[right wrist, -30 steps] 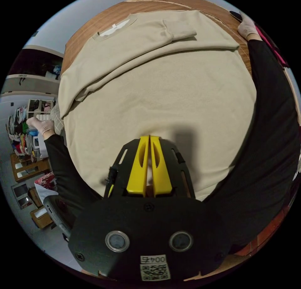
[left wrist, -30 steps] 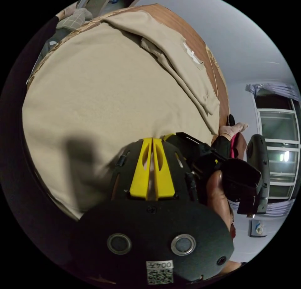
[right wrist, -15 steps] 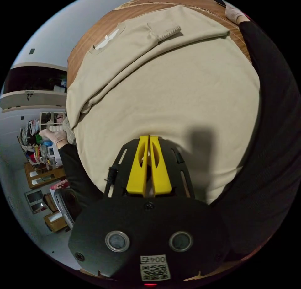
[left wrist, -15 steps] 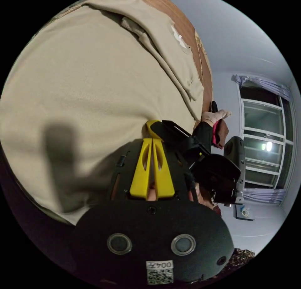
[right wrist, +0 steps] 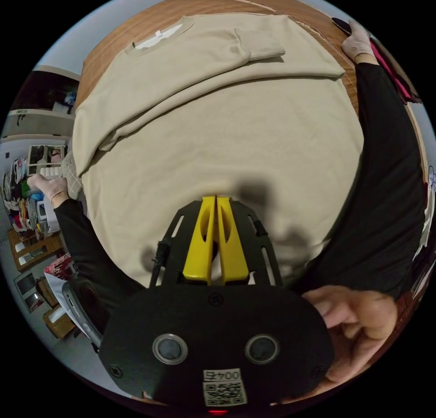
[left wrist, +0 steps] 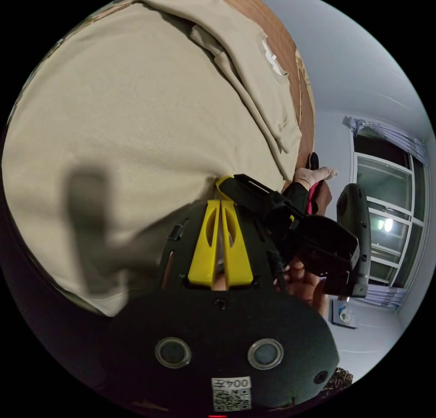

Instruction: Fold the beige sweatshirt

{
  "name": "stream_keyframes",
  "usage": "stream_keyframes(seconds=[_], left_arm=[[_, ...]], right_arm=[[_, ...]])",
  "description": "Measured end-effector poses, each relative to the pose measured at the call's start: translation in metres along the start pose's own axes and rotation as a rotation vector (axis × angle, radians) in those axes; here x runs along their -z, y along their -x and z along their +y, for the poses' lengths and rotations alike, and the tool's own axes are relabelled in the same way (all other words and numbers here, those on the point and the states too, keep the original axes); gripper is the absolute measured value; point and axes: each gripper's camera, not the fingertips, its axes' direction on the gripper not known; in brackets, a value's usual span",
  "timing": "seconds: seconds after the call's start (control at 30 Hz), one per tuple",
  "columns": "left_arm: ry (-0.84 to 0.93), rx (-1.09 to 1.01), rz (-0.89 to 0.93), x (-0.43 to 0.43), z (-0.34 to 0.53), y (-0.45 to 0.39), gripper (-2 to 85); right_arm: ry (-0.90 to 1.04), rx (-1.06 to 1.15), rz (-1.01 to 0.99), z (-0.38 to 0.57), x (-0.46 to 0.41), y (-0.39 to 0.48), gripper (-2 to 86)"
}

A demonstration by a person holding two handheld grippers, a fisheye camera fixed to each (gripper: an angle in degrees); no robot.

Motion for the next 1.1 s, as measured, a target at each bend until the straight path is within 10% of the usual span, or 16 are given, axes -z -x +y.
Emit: stream_keyframes(seconds=[1.1], left_arm=[[-0.063,0.015,-0.070,-0.042,0.000,-0.003,0.1]], right_arm=[[0.018,0.066,-0.023,0.008,0.012,-0.023,-0.8]])
